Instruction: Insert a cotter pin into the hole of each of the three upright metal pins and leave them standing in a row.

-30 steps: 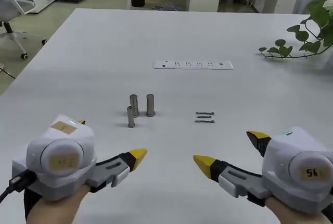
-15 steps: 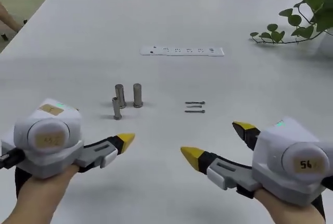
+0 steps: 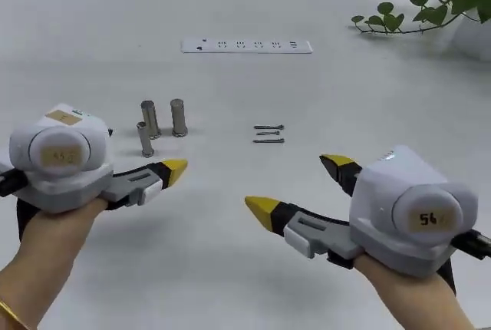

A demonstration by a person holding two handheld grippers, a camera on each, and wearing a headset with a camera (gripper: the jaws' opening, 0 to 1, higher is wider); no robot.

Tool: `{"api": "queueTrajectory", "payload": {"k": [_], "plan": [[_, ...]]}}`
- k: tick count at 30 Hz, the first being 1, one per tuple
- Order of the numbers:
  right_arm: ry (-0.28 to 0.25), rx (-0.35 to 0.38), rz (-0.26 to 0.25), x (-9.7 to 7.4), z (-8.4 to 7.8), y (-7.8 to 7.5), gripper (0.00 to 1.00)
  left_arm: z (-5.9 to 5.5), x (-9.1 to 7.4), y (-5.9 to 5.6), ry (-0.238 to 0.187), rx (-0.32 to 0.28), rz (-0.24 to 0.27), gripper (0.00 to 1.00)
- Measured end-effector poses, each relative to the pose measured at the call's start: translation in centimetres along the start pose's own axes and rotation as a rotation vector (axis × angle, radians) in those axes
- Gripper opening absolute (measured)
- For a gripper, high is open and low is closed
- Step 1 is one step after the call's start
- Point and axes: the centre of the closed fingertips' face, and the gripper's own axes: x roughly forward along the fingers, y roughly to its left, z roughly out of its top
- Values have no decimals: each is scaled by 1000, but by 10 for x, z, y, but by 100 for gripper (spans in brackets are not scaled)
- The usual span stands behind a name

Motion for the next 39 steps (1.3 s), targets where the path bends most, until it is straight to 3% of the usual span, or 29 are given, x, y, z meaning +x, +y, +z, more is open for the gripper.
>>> {"api": "queueTrajectory", "payload": {"k": [7,18,29,39], "plan": [[2,13,0,5,-4,-1,66,-3,17,5,4,18,-7,63],[15,57,-4,8,-11,-6,62,-10,40,16,8,23,0,43],[23,65,16,10,-13,-3,63,-7,47,17,-22,5,-8,25],[29,70,24,11,-15,-1,64,-11,45,27,-20,-23,3,10]]}}
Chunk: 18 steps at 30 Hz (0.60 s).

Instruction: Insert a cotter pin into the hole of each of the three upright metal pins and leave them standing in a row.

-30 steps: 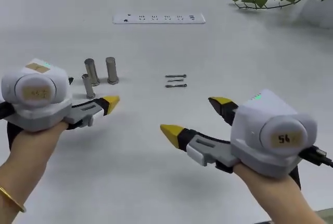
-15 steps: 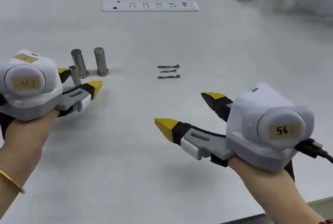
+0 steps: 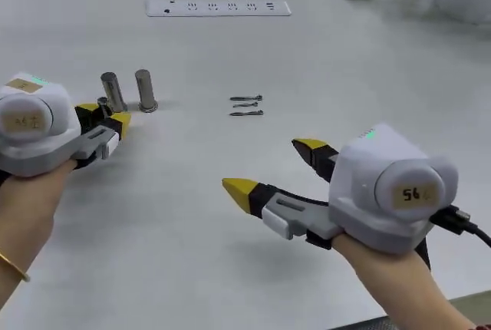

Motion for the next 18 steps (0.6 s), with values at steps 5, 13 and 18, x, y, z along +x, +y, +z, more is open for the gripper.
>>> {"api": "queueTrajectory", "payload": {"k": [5,13,18], "plan": [[1,-5,1,0,0,1,64,0,-1,1,-2,-8,-8,6],[-2,-6,0,-1,0,1,64,-1,-2,-1,-6,5,-25,6],[-4,-8,1,-1,1,1,64,-1,-3,-3,-10,2,-36,6]]}}
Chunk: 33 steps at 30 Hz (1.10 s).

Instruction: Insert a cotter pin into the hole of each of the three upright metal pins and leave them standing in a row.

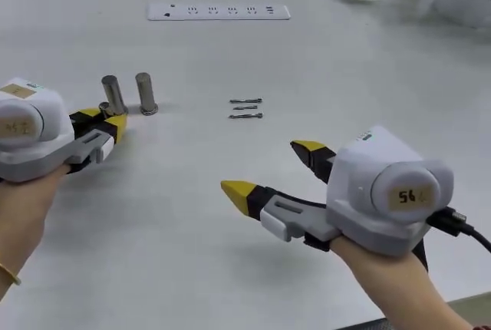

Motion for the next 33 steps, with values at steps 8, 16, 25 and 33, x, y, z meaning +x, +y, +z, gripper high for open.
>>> {"api": "queueTrajectory", "payload": {"k": [8,16,25,33], "plan": [[-1,-3,-2,0,1,-1,64,-2,-4,-12,6,8,-20,6],[-4,-4,2,0,2,1,63,-2,-8,-29,10,13,-50,6],[-8,-5,5,0,3,1,63,0,-12,-53,7,22,-89,6],[-18,0,8,-1,6,2,62,-6,-13,-72,29,29,-109,6]]}}
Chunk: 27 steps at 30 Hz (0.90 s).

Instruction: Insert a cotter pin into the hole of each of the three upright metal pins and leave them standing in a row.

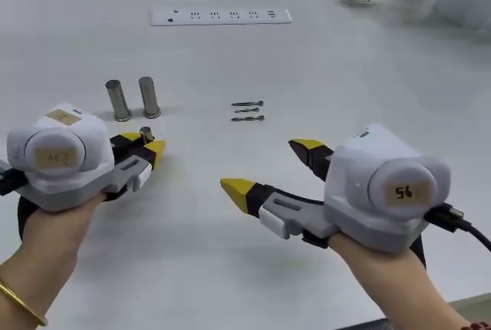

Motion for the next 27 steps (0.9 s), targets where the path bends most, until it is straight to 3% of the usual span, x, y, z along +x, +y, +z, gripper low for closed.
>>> {"api": "queueTrajectory", "payload": {"k": [7,22,27], "plan": [[-1,8,-6,-1,0,-2,62,0,2,-12,-8,-9,-19,6],[5,16,-14,-1,-1,-5,61,0,2,-13,-12,21,-33,6],[4,14,-22,-1,0,-6,61,-8,3,-11,17,6,-24,10]]}}
